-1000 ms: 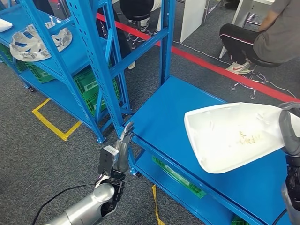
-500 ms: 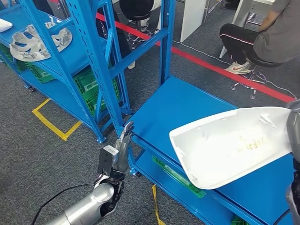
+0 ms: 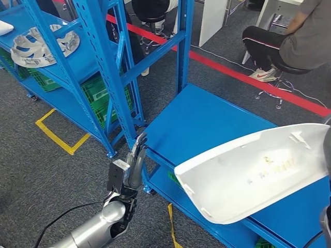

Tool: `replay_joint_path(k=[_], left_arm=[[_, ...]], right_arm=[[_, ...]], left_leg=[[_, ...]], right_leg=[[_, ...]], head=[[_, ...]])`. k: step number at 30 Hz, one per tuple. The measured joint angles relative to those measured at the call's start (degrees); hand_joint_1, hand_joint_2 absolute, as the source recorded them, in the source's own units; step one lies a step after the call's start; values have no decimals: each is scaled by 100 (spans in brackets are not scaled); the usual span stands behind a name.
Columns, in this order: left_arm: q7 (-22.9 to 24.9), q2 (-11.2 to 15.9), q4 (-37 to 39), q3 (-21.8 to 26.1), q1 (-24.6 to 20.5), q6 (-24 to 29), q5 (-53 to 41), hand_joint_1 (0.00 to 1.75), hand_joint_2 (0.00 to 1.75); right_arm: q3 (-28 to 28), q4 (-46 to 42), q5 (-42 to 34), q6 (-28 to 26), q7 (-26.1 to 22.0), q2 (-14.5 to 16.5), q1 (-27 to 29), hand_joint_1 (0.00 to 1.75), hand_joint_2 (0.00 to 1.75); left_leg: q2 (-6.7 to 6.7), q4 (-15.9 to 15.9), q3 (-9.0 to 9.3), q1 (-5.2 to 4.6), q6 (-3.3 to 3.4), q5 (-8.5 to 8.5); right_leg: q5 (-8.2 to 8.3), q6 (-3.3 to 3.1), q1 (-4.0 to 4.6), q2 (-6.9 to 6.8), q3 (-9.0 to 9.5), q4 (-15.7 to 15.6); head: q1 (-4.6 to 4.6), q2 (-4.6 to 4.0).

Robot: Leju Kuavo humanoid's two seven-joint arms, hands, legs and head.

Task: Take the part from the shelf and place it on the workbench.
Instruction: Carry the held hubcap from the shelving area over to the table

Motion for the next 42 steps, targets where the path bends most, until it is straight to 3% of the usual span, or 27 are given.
replay_joint_path(k=[19, 42], left_arm=[[-322, 0, 0, 1, 5, 69, 39, 0, 175], [-355, -2, 0, 17, 18, 97, 37, 0, 175]], right_arm=[[52, -138, 21, -113, -31, -10, 20, 175, 175], [79, -183, 4, -198, -150, -90, 113, 175, 175]], left_leg=[[0, 0, 0, 0, 0, 0], [0, 0, 0, 0, 0, 0]], right_leg=[[0, 0, 0, 0, 0, 0], [0, 0, 0, 0, 0, 0]], head=[[0, 0], [0, 0]])
